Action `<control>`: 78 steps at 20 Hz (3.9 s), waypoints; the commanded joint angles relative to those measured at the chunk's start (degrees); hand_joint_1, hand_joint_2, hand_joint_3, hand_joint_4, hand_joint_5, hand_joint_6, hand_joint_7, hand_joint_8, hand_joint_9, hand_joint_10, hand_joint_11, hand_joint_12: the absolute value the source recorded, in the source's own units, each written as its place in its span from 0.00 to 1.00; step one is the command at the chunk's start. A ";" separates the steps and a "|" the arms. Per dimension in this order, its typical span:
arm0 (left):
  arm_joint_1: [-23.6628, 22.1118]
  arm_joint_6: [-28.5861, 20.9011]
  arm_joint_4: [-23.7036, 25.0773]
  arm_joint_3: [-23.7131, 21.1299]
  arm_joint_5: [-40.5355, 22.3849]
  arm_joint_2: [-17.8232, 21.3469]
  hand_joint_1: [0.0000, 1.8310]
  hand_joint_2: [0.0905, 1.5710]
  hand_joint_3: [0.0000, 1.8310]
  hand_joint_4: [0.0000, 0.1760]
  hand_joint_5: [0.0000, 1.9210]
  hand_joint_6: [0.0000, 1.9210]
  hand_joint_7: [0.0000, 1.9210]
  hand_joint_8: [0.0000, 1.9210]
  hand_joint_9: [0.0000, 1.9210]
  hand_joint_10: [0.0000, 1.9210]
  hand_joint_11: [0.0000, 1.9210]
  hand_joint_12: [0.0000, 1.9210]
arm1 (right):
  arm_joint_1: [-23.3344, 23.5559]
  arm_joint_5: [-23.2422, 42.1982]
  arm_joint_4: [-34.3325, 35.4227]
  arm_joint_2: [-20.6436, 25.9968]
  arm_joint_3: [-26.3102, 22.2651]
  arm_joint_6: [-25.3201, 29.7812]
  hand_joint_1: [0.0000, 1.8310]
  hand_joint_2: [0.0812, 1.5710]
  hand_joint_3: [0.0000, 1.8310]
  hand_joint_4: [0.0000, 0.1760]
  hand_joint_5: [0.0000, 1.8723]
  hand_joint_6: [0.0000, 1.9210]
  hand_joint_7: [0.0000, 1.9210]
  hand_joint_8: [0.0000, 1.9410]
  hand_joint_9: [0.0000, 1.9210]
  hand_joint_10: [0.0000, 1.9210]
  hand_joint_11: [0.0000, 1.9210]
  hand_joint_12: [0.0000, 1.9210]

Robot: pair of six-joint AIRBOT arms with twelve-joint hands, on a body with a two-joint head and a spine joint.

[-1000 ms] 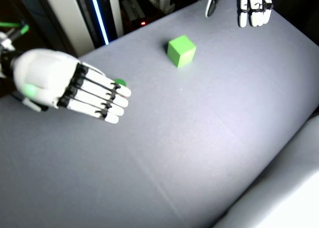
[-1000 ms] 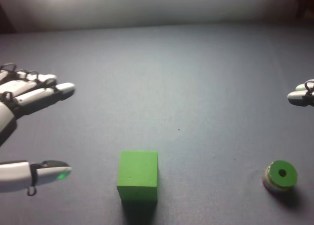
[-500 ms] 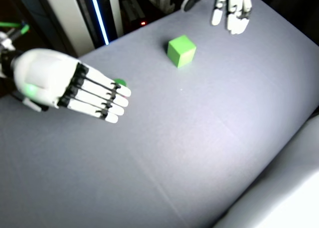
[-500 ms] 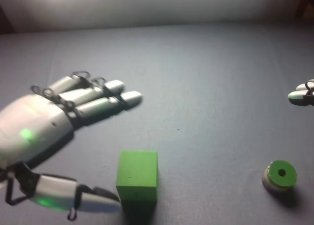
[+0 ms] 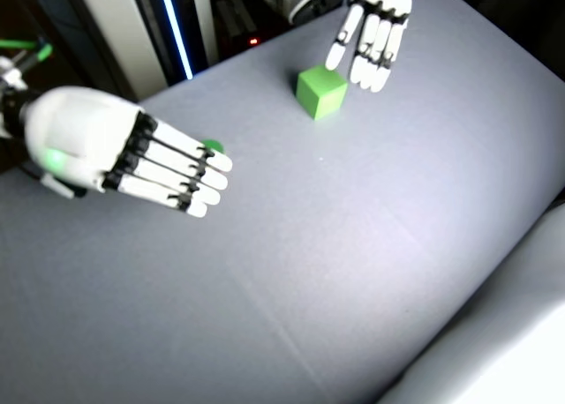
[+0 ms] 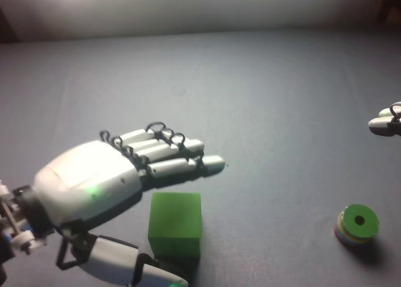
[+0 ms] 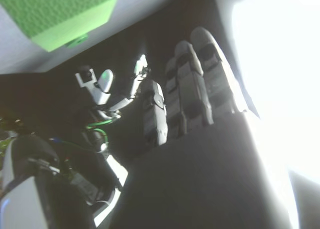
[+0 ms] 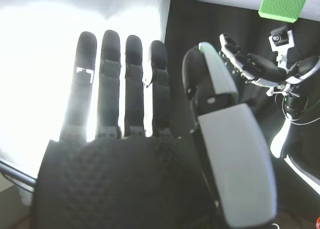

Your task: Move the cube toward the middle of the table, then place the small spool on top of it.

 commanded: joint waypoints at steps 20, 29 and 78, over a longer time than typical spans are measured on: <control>-2.83 7.56 -3.65 1.32 -0.63 -1.99 0.67 0.73 0.00 0.00 0.42 0.50 0.49 0.64 0.40 0.41 0.18 0.64 | 0.49 6.50 0.97 0.08 0.28 0.47 0.43 0.84 0.00 0.00 0.33 0.00 0.30 0.00 0.30 0.00 0.17 0.36; -11.39 7.54 -11.35 9.27 -3.15 -4.44 0.67 0.73 0.00 0.00 0.48 0.44 0.44 0.74 0.34 0.62 0.21 0.90 | 0.48 6.20 1.01 -0.31 0.50 0.47 0.45 0.84 0.00 0.00 0.32 0.00 0.29 0.00 0.28 0.00 0.15 0.34; 3.29 10.89 -17.92 0.00 -13.13 7.43 0.35 0.53 0.00 0.62 0.04 0.00 0.01 0.00 0.00 0.00 0.00 0.00 | 7.71 -4.78 -19.47 1.49 0.73 7.41 0.42 0.72 0.00 0.57 0.24 0.00 0.21 0.00 0.23 0.00 0.04 0.48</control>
